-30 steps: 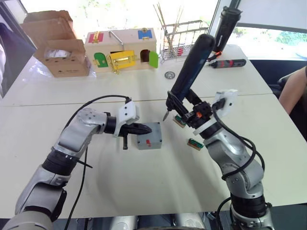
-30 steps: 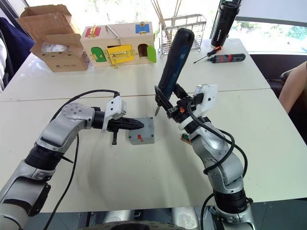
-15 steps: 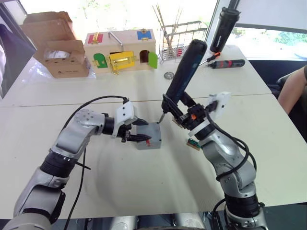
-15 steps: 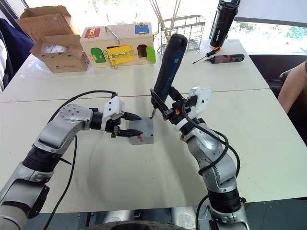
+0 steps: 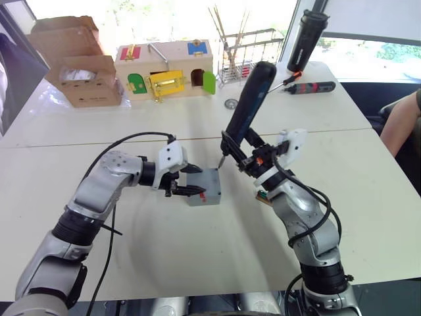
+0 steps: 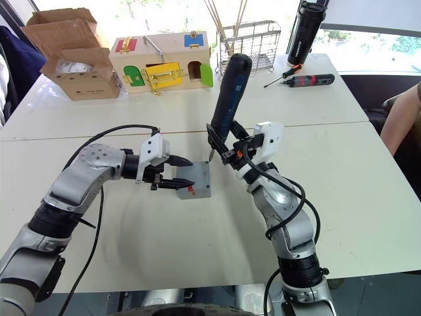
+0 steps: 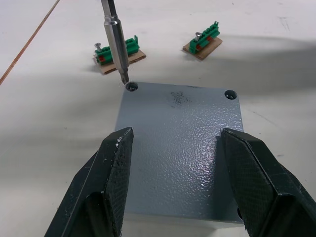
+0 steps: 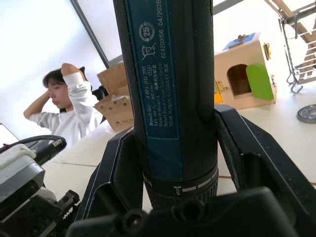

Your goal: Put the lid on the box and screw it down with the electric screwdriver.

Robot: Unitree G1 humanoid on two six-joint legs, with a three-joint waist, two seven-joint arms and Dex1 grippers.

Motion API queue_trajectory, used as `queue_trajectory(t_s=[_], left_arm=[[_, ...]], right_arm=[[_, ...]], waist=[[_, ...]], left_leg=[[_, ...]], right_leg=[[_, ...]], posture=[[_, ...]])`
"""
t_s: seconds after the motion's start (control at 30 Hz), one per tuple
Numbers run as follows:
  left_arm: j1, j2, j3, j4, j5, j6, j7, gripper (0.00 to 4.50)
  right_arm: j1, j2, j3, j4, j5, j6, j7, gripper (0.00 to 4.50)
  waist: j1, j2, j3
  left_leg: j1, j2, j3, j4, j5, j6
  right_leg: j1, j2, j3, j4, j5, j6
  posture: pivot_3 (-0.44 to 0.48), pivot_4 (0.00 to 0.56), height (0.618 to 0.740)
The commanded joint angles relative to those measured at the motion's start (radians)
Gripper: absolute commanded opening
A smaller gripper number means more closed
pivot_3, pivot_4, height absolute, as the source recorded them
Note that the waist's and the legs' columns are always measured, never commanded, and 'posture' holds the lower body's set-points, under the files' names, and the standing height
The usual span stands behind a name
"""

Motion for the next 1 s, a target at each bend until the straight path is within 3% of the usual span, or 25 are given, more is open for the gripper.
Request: queue_trajectory(t_s=[0.03, 0.33, 1.0], left_arm=[[0.028, 0.016, -0.038, 0.018, 0.039, 0.020, -0.004, 2.83], [0.025, 0.007, -0.045, 0.025, 0.044, 0.011, -0.005, 2.83], [0.025, 0.004, -0.040, 0.020, 0.045, 0.020, 0.003, 2.83]], right_arm=[[-0.034, 0.014, -0.010, -0.073, 0.002, -0.030, -0.002, 1.89], [-0.023, 0.013, -0.009, -0.134, 0.018, 0.017, -0.010, 1.89], [0.005, 0.030, 0.017, -0.058, -0.012, -0.024, 0.013, 1.89]], waist=[[0.000, 0.000, 0.000], [0.000, 0.000, 0.000], [0.001, 0.000, 0.000]], left_leg=[[0.000, 0.000, 0.000, 0.000, 0.000, 0.000], [0.000, 0.000, 0.000, 0.000, 0.000, 0.000], [0.000, 0.000, 0.000, 0.000, 0.000, 0.000]], right_leg=[[0.000, 0.000, 0.000, 0.000, 0.000, 0.000], [0.000, 0.000, 0.000, 0.000, 0.000, 0.000], [0.000, 0.000, 0.000, 0.000, 0.000, 0.000]], posture=[[0.000, 0.150, 0.740], [0.000, 0.150, 0.740], [0.000, 0.150, 0.740]])
